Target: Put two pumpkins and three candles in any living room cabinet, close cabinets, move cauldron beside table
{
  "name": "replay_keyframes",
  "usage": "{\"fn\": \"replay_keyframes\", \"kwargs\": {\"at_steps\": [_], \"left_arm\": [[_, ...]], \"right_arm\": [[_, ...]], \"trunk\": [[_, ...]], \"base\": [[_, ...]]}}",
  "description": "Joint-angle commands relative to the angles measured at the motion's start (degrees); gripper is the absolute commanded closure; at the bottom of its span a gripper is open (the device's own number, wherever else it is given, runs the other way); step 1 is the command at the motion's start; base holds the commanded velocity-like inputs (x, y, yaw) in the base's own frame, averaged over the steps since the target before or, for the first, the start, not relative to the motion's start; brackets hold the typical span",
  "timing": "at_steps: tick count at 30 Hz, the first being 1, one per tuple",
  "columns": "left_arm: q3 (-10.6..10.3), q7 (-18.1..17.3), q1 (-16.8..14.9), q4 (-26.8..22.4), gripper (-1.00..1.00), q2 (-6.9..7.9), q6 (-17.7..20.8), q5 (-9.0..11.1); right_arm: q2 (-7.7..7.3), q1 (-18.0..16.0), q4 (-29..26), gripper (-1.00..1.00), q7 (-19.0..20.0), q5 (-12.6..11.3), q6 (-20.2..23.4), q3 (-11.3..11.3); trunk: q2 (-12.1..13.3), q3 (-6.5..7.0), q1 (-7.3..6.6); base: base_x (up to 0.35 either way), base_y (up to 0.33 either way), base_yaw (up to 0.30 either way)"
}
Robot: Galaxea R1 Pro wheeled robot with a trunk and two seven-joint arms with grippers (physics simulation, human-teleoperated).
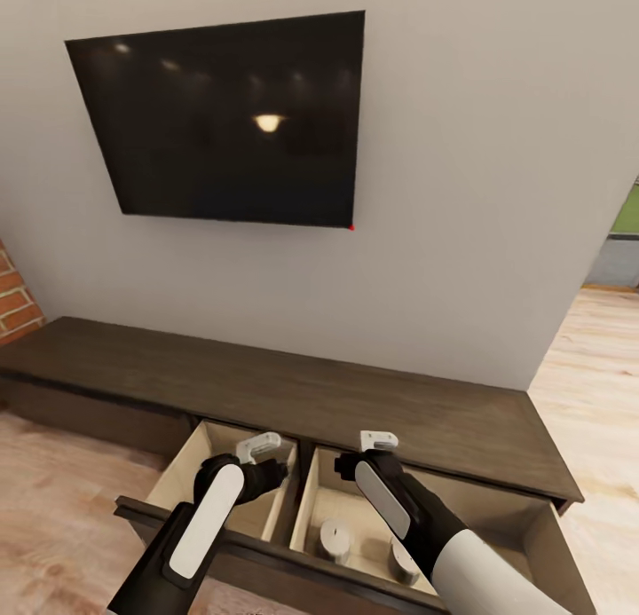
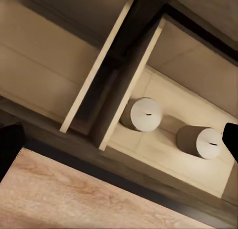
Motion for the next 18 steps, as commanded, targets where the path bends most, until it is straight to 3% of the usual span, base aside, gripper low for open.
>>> {"fn": "replay_keyframes", "kwargs": {"at_steps": [1, 6, 13, 18], "left_arm": [[-0.1, 0.6, -0.1, 0.0, -1.0, 0.01, 0.0, 0.6], [0.0, 0.6, -0.1, 0.0, -1.0, 0.07, 0.0, 0.5], [0.4, 0.6, -0.1, 0.2, -1.0, 0.33, 0.0, 0.4], [5.8, 0.4, 0.0, 0.4, -1.0, 0.96, 0.4, 0.3]], "right_arm": [[-0.04, 0.0, -0.1, -1.0, -0.5, -0.5, 0.1, 0.2], [-0.04, 0.0, -0.1, -1.0, -0.5, -0.5, 0.1, 0.2], [-0.04, 0.0, -0.1, -1.0, -0.5, -0.5, 0.1, 0.2], [-0.04, 0.0, -0.1, -1.0, -0.5, -0.5, 0.1, 0.2]], "trunk": [[0.0, -0.03, -0.01], [0.0, 0.09, -0.01], [0.0, 0.26, -0.01], [0.0, 0.39, -0.01]], "base": [[0.0, 0.0, 0.279], [0.0, 0.06, 0.278], [0.0, 0.262, 0.278], [0.0, 0.291, 0.278]]}}
